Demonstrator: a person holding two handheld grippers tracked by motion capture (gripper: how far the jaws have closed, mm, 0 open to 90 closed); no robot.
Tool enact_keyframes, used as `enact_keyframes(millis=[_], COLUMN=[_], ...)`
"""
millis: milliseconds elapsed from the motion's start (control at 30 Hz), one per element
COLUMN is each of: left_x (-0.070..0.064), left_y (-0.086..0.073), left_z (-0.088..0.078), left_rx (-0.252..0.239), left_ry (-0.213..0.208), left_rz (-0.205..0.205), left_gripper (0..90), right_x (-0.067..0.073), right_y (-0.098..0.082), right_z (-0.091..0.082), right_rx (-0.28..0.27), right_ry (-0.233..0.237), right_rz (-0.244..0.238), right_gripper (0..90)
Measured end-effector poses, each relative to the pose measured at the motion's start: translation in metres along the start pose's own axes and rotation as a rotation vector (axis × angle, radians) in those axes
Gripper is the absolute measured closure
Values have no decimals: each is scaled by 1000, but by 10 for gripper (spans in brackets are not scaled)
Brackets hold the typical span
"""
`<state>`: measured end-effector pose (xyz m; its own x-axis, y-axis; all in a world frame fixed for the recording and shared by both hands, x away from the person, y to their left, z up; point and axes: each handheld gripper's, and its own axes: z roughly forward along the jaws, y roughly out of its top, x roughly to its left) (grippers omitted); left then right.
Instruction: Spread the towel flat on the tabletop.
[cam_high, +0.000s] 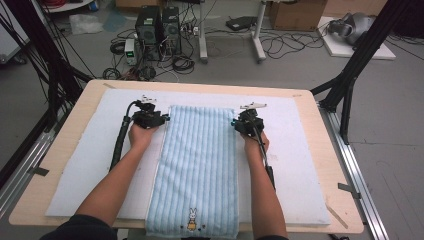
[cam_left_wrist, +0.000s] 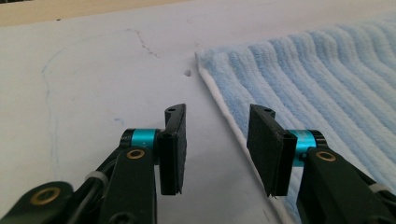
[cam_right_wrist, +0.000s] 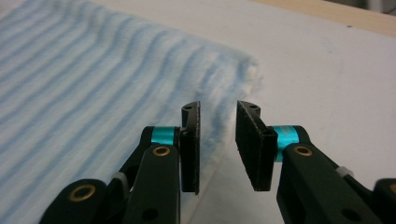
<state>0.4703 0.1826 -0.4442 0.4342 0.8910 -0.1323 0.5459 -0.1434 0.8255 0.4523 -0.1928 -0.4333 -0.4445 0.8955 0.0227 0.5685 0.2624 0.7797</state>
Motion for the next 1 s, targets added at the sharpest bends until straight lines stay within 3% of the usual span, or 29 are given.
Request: enact_keyframes(millis=[100,200,267,433,533,700,800,867,1000], left_x=[1,1,-1,-8,-16,-33,-39,-41,-40], left_y=[-4,-7,-11,-20,-23,-27,-27,-27,-26], left_z=[-12,-20,-28,-36,-32,-21,-20,-19,-18], left_rx=[-34,-28,-48,-24,14,75,74,69,69], left_ry=[-35,-77,-94,-152,-178,-135,-70,-40,75], left_rz=[-10,-26,-22,0,19,104,151,160,143], left_gripper=[516,467,495,609,680,754,820,858,891], right_x=[7,14,19,24,21,17,15,14,10], right_y=[-5,-10,-13,-22,-25,-26,-25,-25,-25], right_z=[-5,-10,-16,-23,-19,-13,-10,-8,-11], right_rx=[19,19,11,43,85,75,55,49,49], right_ry=[59,122,153,121,77,44,26,14,31], right_rz=[-40,-66,-87,-107,-106,-105,-118,-118,-69], right_gripper=[706,684,684,659,717,746,755,759,689])
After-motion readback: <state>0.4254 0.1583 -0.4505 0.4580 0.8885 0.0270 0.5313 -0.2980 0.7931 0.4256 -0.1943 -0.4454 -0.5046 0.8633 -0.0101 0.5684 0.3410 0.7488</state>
